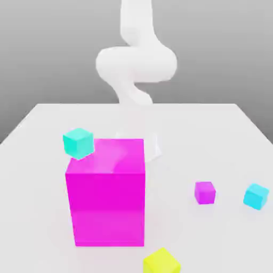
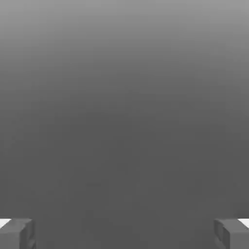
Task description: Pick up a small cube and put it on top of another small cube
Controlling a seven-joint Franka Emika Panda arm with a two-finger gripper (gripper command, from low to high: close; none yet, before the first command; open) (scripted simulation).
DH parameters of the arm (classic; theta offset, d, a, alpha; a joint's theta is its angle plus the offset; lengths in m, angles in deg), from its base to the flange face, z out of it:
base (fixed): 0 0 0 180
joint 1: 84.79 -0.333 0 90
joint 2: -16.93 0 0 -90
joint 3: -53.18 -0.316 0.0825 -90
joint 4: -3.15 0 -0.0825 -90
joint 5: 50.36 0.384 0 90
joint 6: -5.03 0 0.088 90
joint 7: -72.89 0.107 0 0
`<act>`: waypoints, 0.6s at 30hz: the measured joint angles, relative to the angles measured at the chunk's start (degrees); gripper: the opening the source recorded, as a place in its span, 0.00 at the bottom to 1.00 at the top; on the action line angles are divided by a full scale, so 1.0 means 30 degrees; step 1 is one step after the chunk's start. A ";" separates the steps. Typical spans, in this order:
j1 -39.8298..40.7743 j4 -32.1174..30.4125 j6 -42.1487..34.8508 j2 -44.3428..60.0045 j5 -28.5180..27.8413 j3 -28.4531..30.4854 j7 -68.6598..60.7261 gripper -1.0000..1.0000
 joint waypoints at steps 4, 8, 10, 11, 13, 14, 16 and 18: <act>-0.1411 -0.0930 0.1421 0.2843 0.0625 -0.1188 -0.0148 0.50; -0.2698 -0.1826 0.2793 0.5564 0.0977 -0.2562 -0.0109 0.50; -0.3307 -0.2275 0.3482 0.6924 0.1017 -0.3314 0.0008 0.50; -0.3592 -0.2500 0.3829 0.7607 0.0997 -0.3712 0.0096 0.50; -0.4152 -0.2951 0.4526 0.8983 0.0840 -0.4512 0.0354 0.50; -0.4465 -0.3177 0.4874 0.9680 0.0691 -0.4871 0.0533 0.50; -0.5035 -0.3629 0.5571 1.1093 0.0224 -0.5600 0.1011 0.50; -0.6024 -0.4081 0.6269 1.2541 -0.0503 -0.6264 0.1679 0.50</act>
